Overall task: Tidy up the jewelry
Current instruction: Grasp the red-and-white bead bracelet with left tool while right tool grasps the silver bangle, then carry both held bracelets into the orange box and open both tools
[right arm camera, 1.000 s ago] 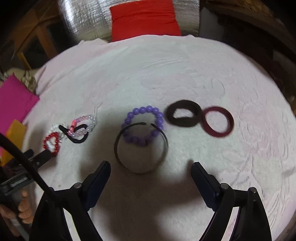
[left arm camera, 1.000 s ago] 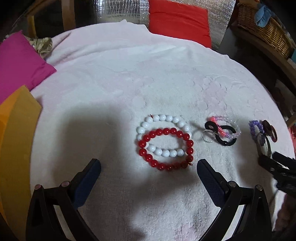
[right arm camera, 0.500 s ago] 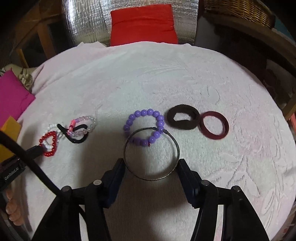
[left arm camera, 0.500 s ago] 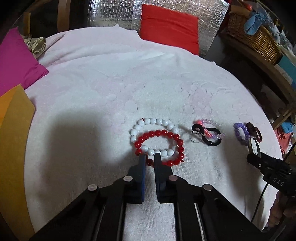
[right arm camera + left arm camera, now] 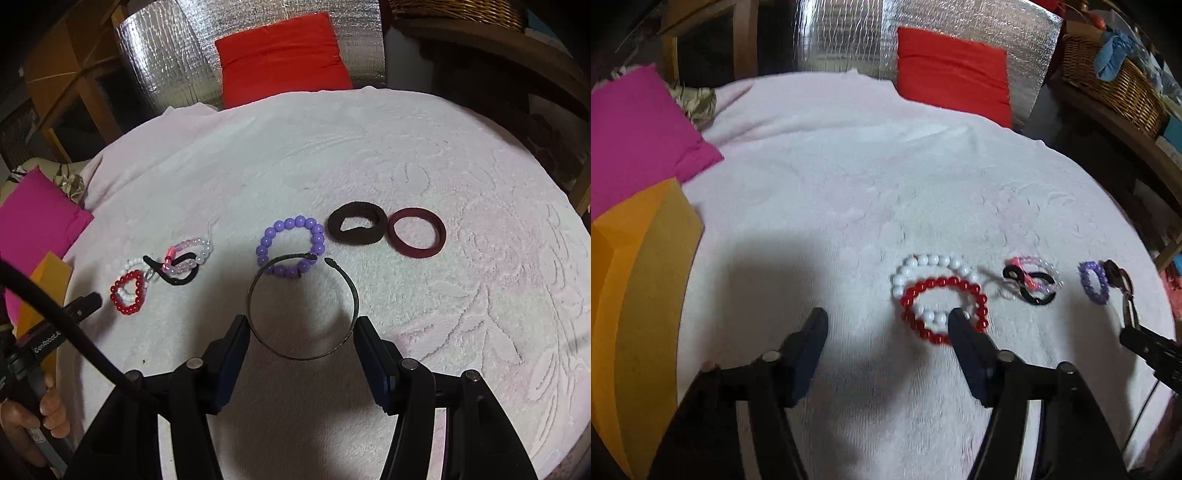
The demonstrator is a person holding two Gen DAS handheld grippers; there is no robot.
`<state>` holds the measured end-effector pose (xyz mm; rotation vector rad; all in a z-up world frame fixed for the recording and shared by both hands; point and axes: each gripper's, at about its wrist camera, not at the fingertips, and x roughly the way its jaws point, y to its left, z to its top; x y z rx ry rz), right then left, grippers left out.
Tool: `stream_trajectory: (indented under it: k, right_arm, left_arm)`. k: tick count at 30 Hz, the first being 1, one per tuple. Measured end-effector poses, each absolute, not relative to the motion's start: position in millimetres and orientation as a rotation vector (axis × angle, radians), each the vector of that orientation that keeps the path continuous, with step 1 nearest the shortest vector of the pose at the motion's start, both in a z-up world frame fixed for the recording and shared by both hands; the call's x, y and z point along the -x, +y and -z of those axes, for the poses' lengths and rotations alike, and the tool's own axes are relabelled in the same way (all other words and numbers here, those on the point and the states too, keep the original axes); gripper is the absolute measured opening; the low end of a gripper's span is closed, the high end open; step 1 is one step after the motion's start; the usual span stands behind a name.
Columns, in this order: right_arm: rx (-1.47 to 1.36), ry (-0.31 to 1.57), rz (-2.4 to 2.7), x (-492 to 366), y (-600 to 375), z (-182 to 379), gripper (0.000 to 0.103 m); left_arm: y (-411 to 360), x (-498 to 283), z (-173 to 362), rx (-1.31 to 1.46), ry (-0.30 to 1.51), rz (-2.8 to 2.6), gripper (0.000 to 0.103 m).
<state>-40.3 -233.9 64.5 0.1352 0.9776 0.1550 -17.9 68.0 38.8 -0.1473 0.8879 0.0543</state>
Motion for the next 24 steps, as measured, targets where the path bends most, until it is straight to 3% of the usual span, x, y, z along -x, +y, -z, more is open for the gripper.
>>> stream_trajectory:
  k: [2, 4, 6, 7, 11, 24]
  right_arm:
    - [-0.137, 0.983, -0.159, 39.5, -231.5, -61.0, 0.061]
    - [-0.135, 0.983, -0.159, 33.1, -227.5, -56.4, 0.061]
    - [-0.134, 0.986, -0.162, 30.8, -224.9, -54.4, 0.061]
    - [-0.132, 0.989, -0.162, 24.4, -222.9, -51.9, 0.061]
    - [-0.121, 0.991, -0.164, 20.4, -219.4, -49.4, 0.061]
    - [-0.133, 0.893, -0.267, 33.2, -196.6, -68.5, 0.061]
  left_arm:
    - [63.3, 11.6, -34.6, 0.141, 0.889, -0.032, 0.068]
    - [61.5, 5.3, -27.4, 0.154, 0.905, -0.025, 0.058]
    - [59.5, -1.6, -19.0, 0.165, 0.939, 0.001, 0.020]
    - [58.0, -4.3, -15.1, 0.158, 0.950, 0.009, 0.016]
    - [58.4, -1.5, -16.8, 0.147, 0.941, 0.022, 0.009]
    - [73.4, 66.7, -80.2, 0.143, 0.806, 0.013, 0.009]
